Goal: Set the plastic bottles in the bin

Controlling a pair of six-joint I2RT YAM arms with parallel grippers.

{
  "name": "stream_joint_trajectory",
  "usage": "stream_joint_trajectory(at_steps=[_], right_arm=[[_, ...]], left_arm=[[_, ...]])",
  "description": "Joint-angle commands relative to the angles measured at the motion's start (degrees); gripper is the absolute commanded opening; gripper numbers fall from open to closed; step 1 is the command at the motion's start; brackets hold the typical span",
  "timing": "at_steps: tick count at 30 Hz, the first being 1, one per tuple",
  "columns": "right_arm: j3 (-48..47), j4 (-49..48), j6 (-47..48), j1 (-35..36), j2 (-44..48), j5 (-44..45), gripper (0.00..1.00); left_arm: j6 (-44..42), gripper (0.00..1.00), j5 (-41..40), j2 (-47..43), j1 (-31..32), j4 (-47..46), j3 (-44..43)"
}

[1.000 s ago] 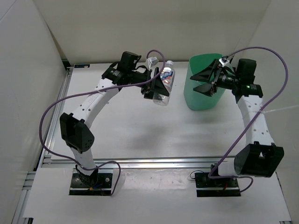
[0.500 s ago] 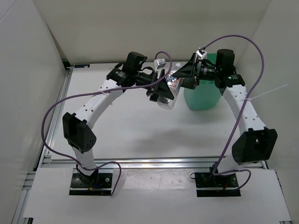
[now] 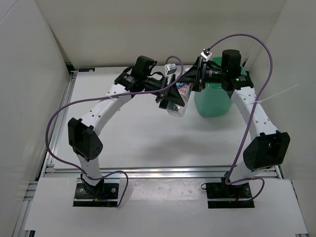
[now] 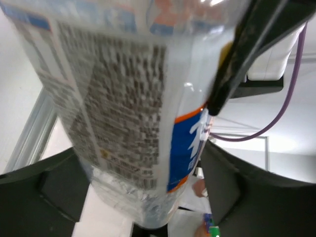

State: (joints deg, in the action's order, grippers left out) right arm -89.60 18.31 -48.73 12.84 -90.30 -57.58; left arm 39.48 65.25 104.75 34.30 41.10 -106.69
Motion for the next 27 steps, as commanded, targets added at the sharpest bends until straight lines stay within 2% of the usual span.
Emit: stream_joint_trajectory(at_steps=[1,8,17,20,25,27], right_arm=[[-4.25,3.73,3.99,0.34,-0.05,4.14,0.29],[-14.98,11.75,8.74,-5.98,-1.02,8.19,0.14],[-23.51,15.44,7.16,-21.27,-6.02,13.54,0.05],[-25.79,17.37,7.77,-25.05,-7.08,17.83,0.05],[-29.66,20.10,9.96,-27.78,-9.62,21.36,0.19],[-31.50,20.89,10.59,-28.31,-11.03,21.98,0.30]], left_arm=[[0.24,1.00,2.51,-2.53,1.12,-2.08,0.61],[0.77,1.00,1.46,-5.78,-2.58,-2.08,8.07],[0.77,1.00,-0.39,-11.76,-7.14,-2.08,14.58],[0.25,1.00,-1.00,-12.90,-7.67,-2.08,16.34],[-0.28,1.00,-2.58,-14.05,-9.51,-1.55,17.57],[-0.81,1.00,-3.28,-15.18,-10.22,-1.03,18.19]])
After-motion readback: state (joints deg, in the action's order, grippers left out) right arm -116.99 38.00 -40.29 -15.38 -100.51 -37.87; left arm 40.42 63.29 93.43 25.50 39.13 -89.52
